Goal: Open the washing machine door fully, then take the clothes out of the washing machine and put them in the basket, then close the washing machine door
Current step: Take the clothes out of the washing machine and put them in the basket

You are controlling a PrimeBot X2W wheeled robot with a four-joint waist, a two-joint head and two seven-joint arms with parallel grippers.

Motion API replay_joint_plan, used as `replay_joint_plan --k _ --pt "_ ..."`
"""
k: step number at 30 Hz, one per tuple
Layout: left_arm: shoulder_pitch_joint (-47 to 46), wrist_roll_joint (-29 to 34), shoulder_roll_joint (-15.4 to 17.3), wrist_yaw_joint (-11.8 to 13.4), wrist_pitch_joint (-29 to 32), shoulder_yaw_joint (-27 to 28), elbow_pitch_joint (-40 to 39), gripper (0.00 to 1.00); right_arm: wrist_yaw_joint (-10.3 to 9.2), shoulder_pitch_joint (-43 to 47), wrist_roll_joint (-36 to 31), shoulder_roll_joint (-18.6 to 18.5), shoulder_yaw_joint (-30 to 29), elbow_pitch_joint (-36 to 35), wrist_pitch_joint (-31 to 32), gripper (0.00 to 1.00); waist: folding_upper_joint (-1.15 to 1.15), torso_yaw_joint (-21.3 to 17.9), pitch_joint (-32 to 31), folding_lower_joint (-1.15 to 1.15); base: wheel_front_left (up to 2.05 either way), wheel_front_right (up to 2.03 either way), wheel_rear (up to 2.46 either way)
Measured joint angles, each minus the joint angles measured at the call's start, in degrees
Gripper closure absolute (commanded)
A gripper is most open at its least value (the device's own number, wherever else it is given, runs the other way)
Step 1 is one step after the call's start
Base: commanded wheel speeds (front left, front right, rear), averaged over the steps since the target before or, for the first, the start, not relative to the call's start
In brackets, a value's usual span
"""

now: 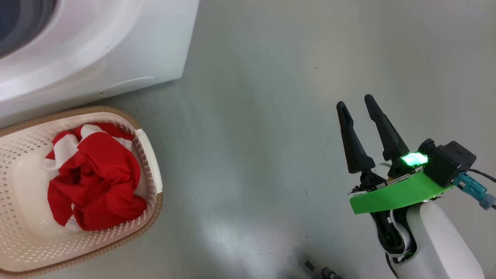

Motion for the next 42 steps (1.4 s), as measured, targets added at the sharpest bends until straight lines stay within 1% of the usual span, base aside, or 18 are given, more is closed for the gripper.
replay_joint_plan --k 1,2,3,4,10,14,18,20,22,27,29,31,33,34,38,42 --pt "0.0 -0.08 0.0 0.0 0.0 -0.03 0.03 0.54 0.0 0.0 0.0 0.0 -0.01 -0.03 0.0 0.0 0.0 0.06 -0.03 0.0 0.0 0.0 0.0" --pt "0.0 -0.16 0.0 0.02 -0.01 -0.05 0.09 0.74 0.0 0.0 0.0 0.0 -0.02 -0.04 0.0 0.0 0.0 0.15 -0.07 0.0 0.0 0.0 0.0" --pt "0.0 -0.18 0.0 0.18 -0.01 -0.09 0.12 0.98 0.0 0.0 0.0 0.0 -0.02 -0.04 0.0 0.0 0.0 0.26 -0.11 0.0 0.0 0.0 0.0" --pt "0.01 -0.34 0.0 0.25 -0.02 -0.11 0.14 1.0 0.0 0.0 0.0 0.0 -0.02 -0.04 0.0 0.0 0.0 0.37 -0.16 0.0 0.0 0.0 0.0" --pt "0.02 -1.77 -0.48 0.78 -1.16 -0.01 0.21 1.0 0.0 0.0 -0.05 0.0 -0.04 -0.03 0.0 0.0 0.0 1.2 -0.74 0.0 0.0 0.0 0.0" --pt "0.29 -3.54 -1.9 0.87 -3.13 0.89 0.09 1.0 0.0 0.01 -0.12 0.0 -0.2 0.03 0.0 0.0 0.0 1.79 -1.5 0.0 0.0 0.0 0.0" --pt "2.11 -6.46 -3.86 -0.54 -4.83 2.67 -1.66 1.0 0.0 0.06 -0.53 -0.01 -0.41 0.16 0.0 0.0 0.0 2.47 -2.69 0.0 0.0 0.0 0.0" --pt "4.05 -8.15 -4.54 -1.8 -5.22 3.47 -3.39 1.0 0.0 0.14 -0.66 -0.01 -0.47 0.27 0.0 0.0 0.0 2.81 -3.47 0.0 0.0 0.0 0.0" --pt "6.65 -9.18 -4.94 -3.16 -5.23 3.9 -7.33 1.0 0.0 0.29 -1.4 -0.01 -0.43 0.41 0.0 0.0 0.0 3.12 -4.28 0.0 0.0 0.0 0.0" --pt "15.08 -10.05 -6.48 -4.83 -5.39 4.77 -21.43 1.0 0.0 0.59 -2.16 -0.02 -0.55 0.65 0.0 0.0 0.0 4.01 -6.34 0.0 0.0 0.0 0.0" --pt "18.94 -10.25 -7.32 -5.22 -5.38 5.42 -26.02 1.0 0.0 0.79 -2.26 -0.02 -0.73 0.91 0.0 0.0 0.0 4.37 -7.2 0.0 0.0 0.0 0.0" --pt "22.58 -10.7 -8.02 -6.17 -5.39 5.91 -30.42 1.0 0.0 0.88 -2.6 -0.02 -0.94 1.05 0.0 0.0 0.0 4.71 -8.13 0.0 0.0 0.0 0.0" --pt "25.74 -10.91 -8.68 -6.46 -5.39 6.62 -34.68 1.0 0.0 1.6 -2.9 -0.02 -1.22 1.14 0.0 0.0 0.0 5.04 -9.11 0.0 0.0 0.0 0.0" --pt "28.68 -11.16 -9.44 -7.23 -5.39 7.5 -38.98 1.0 0.0 2.52 -3.31 -0.02 -1.47 1.47 0.0 0.0 0.0 5.32 -10.1 0.0 0.0 0.0 0.0" --pt "34.74 -11.12 -10.99 -8.25 -5.39 9.16 -46.49 1.0 0.0 3.32 -3.64 -0.14 -1.87 1.56 0.0 0.0 0.0 5.86 -12.07 0.0 0.0 0.0 0.0" --pt "40.03 -10.55 -12.94 -10.27 -5.39 9.59 -51.81 1.0 0.0 4.89 -3.66 -0.76 -2.01 1.6 0.01 0.0 0.0 6.48 -13.95 0.0 0.0 0.0 0.0"
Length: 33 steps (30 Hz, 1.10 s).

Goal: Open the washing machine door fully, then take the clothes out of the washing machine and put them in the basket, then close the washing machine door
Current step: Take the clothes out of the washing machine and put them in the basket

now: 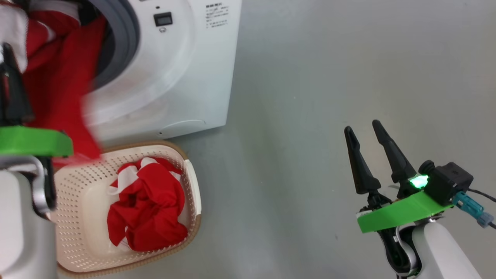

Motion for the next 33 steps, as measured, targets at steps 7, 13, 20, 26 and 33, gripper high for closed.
replay_joint_plan --k 7,13,20,26,33 --pt "5.25 1.01 -2.88 -1.51 -0.01 0.93 -8.18 1.0 0.0 1.8 -0.3 -1.31 -0.44 0.2 -0.01 0.0 0.0 1.26 -2.54 0.0 0.0 0.0 0.0" --pt "11.25 1.41 -5.37 -2.55 -0.08 2.74 -16.39 1.0 0.0 3.02 -0.43 -1.48 -1.02 0.18 0.0 0.0 0.0 2.38 -4.52 0.0 0.0 0.0 0.0" --pt "15.23 1.99 -7.36 -3.55 -0.1 3.5 -25.71 1.0 0.0 4.15 -0.43 -1.76 -1.69 0.11 0.0 0.0 0.0 3.91 -5.78 0.0 0.0 0.0 0.0" --pt "18.05 2.02 -8.28 -3.94 -0.25 3.77 -32.62 1.0 0.0 4.25 -0.43 -2.05 -1.68 0.13 0.0 0.0 0.0 4.57 -6.69 0.0 0.0 0.0 0.0" --pt "19.76 2.03 -8.92 -4.09 -0.32 3.9 -37.49 0.98 0.0 5.46 -0.43 -2.43 -1.72 0.08 0.0 0.0 0.0 5.06 -7.16 0.0 0.0 0.0 0.0"
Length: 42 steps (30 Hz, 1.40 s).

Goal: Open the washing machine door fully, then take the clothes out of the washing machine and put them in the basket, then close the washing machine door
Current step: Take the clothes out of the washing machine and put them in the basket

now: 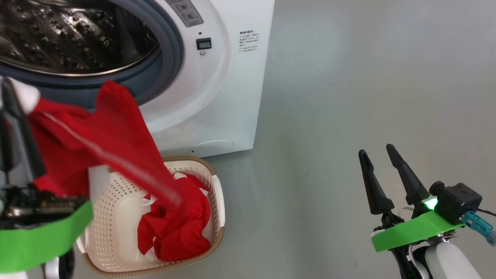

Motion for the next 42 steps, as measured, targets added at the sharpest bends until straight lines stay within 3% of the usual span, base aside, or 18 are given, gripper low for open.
replay_joint_plan --k 9,21,29,42 --pt "4.68 -0.07 -0.3 -0.34 0.0 -3.23 5.39 0.93 0.0 -0.01 -0.19 0.0 0.32 -0.02 0.0 0.0 0.0 -0.13 0.55 0.0 0.0 0.0 0.0" --pt "6.07 -0.76 -0.44 0.29 0.07 -7.88 25.37 0.95 0.0 -0.55 -0.19 0.07 0.51 -0.38 0.0 0.0 0.0 -0.71 3.52 0.0 0.0 0.0 0.0" --pt "-0.23 1.13 -0.3 -0.88 0.09 -8.16 39.36 0.96 0.0 -2.99 -0.18 0.67 0.43 -0.96 0.0 0.0 0.0 -1.21 7.64 0.0 0.0 0.0 0.0" --pt "-12.45 3.5 1.75 -0.78 0.09 -9.81 57.25 1.0 0.0 -7.87 -0.16 1.27 1.53 -1.67 -0.01 0.0 0.0 -2.65 15.74 0.0 0.0 0.0 0.0"
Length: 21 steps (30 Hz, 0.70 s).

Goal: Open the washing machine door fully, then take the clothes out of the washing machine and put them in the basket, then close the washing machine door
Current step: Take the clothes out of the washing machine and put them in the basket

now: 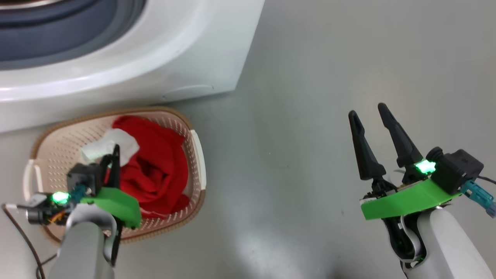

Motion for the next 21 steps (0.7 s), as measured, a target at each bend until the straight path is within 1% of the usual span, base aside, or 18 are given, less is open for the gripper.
replay_joint_plan --k 8,9,16,17,21 --pt "-6.1 0.49 0.47 0.7 0.0 -0.88 7.57 1.0 0.0 -2.52 0.1 0.69 0.14 -0.24 0.0 0.0 0.0 -0.72 5.0 0.0 0.0 0.0 0.0" --pt "-7.49 0.47 0.63 1.02 0.0 -0.87 9.43 1.0 0.0 -3.02 0.1 0.9 0.21 -0.24 0.0 0.0 0.0 -0.79 6.2 0.0 0.0 0.0 0.0" --pt "-11.55 0.42 1.59 1.48 0.0 -1.56 14.95 1.0 0.0 -4.67 0.1 1.03 0.38 -0.49 0.0 0.0 0.0 -0.8 9.88 0.0 0.0 0.0 0.0" --pt "-12.15 0.37 1.54 1.48 0.0 -1.54 16.15 0.96 0.0 -4.67 0.1 1.03 0.41 -0.53 0.0 0.0 0.0 -0.79 10.33 0.0 0.0 0.0 0.0" --pt "-13.6 -0.59 1.43 1.52 0.0 -1.13 19.09 0.87 0.0 -4.68 0.1 1.03 0.46 -0.6 0.0 0.0 0.0 -0.72 11.52 0.0 0.0 0.0 0.0"
